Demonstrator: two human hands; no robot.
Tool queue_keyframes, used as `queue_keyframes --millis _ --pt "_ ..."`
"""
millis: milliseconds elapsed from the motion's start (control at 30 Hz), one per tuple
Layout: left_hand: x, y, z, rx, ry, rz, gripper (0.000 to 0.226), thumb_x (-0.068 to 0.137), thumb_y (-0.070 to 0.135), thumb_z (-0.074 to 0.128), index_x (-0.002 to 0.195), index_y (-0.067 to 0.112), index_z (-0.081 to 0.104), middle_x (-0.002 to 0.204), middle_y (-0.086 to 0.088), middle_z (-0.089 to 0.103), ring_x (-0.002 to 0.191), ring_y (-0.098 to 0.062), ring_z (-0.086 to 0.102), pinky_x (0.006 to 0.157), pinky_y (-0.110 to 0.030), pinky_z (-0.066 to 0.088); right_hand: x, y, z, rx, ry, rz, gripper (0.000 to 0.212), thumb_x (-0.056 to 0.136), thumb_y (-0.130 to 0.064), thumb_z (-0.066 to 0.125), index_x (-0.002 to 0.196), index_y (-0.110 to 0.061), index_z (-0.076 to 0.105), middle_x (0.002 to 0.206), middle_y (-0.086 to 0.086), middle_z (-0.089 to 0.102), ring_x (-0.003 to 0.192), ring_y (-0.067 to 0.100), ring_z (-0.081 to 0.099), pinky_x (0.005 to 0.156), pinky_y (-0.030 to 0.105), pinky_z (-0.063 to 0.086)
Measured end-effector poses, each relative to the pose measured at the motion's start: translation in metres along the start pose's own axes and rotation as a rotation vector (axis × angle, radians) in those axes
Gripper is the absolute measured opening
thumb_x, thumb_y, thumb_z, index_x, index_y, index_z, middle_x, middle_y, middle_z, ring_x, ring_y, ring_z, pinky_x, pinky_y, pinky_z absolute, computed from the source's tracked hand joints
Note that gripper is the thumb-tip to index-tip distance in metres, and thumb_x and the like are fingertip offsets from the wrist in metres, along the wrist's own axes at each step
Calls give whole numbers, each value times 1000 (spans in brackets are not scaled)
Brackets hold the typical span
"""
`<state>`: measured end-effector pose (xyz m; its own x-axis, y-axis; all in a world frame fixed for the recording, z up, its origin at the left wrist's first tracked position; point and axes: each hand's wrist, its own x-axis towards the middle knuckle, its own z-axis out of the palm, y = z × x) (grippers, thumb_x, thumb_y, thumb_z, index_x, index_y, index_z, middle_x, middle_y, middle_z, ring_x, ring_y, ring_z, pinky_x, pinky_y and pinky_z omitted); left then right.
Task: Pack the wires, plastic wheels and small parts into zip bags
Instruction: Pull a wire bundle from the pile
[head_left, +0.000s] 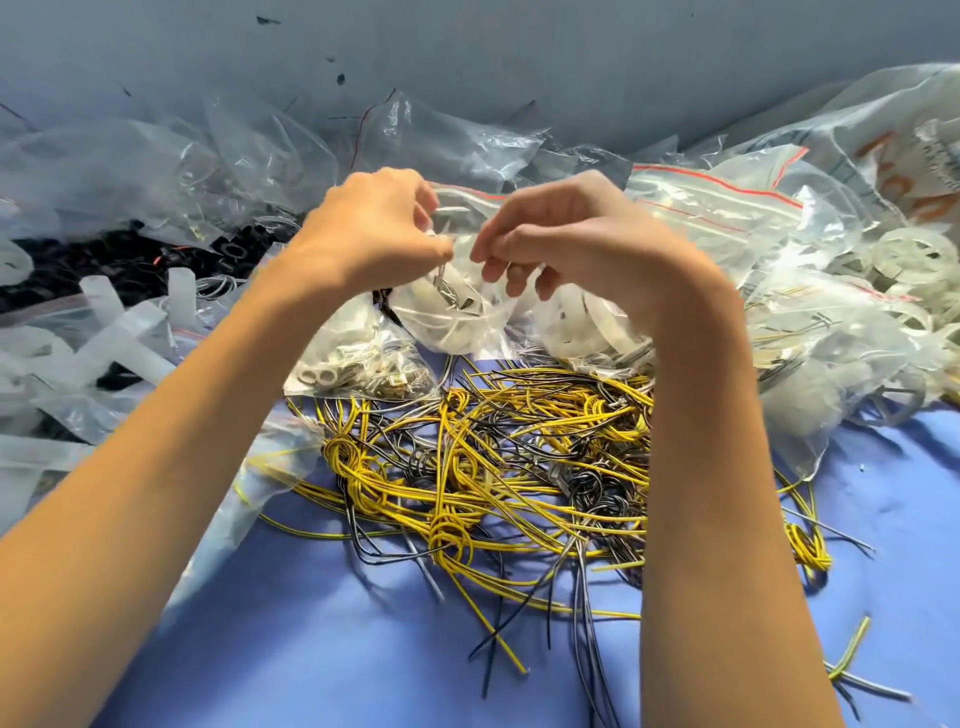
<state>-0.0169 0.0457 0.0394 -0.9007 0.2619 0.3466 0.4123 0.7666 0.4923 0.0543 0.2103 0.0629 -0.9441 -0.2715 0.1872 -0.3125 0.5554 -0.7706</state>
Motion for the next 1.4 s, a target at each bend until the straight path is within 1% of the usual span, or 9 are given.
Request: queue_keyframes --millis 167,367,533,800,900,1000,1100,1267,1400 --pt "4 -16 -1 -8 -97 -62 53 74 37 76 121 24 55 105 5 60 94 -17 55 72 -27 43 -6 -9 5 110 -364 122 17 90 1 56 93 -5 72 90 11 75 78 17 73 65 18 56" --pt "5 -15 10 29 -182 -41 56 79 43 71 127 21 52 117 -1 59 104 -19 53 81 -29 37 25 25 46 -581 -482 351 29 89 -17 62 117 -8 66 112 10 69 103 24 66 90 35 54" --pt "6 -17 13 15 -211 -69 56 83 44 67 130 18 50 117 -2 60 106 -22 56 88 -32 42 30 46 56 -657 -469 341 32 86 -25 68 117 -31 66 96 -11 57 90 12 55 61 18 40" --pt "6 -17 16 1 -227 -72 56 85 44 64 132 18 49 125 -2 59 114 -20 53 83 -27 35 32 54 49 -537 -373 285 11 80 -20 69 84 -29 64 76 -12 56 77 11 53 64 25 41" --pt "6 -16 16 -11 -240 -65 57 86 44 63 134 17 48 128 -3 59 115 -20 53 84 -26 35 29 54 39 -486 -404 302 15 80 -26 71 92 -33 67 77 -16 54 77 6 52 71 25 41" --pt "6 -15 16 -26 -261 -57 58 87 45 62 135 17 47 128 -3 59 113 -19 53 84 -26 35 27 55 41 -513 -447 316 25 81 -29 71 104 -37 68 77 -19 46 73 0 47 63 19 36" --pt "5 -15 17 -30 -283 -40 58 87 45 62 135 16 47 128 -4 58 104 -16 52 83 -25 35 29 56 47 -534 -446 333 23 82 -30 70 104 -37 68 80 -22 47 87 7 51 63 17 36" --pt "5 -15 19 -21 -306 -27 59 87 45 61 136 16 45 128 -4 58 99 -14 49 82 -24 34 31 53 45 -567 -467 333 33 82 -31 71 114 -37 65 78 -21 45 80 5 49 61 17 34" --pt "5 -14 21 -15 -335 -23 60 88 46 60 138 16 43 130 -5 57 100 -14 49 82 -24 34 32 56 52 -619 -453 366 28 82 -32 71 110 -32 65 97 -11 49 94 12 48 60 20 34"
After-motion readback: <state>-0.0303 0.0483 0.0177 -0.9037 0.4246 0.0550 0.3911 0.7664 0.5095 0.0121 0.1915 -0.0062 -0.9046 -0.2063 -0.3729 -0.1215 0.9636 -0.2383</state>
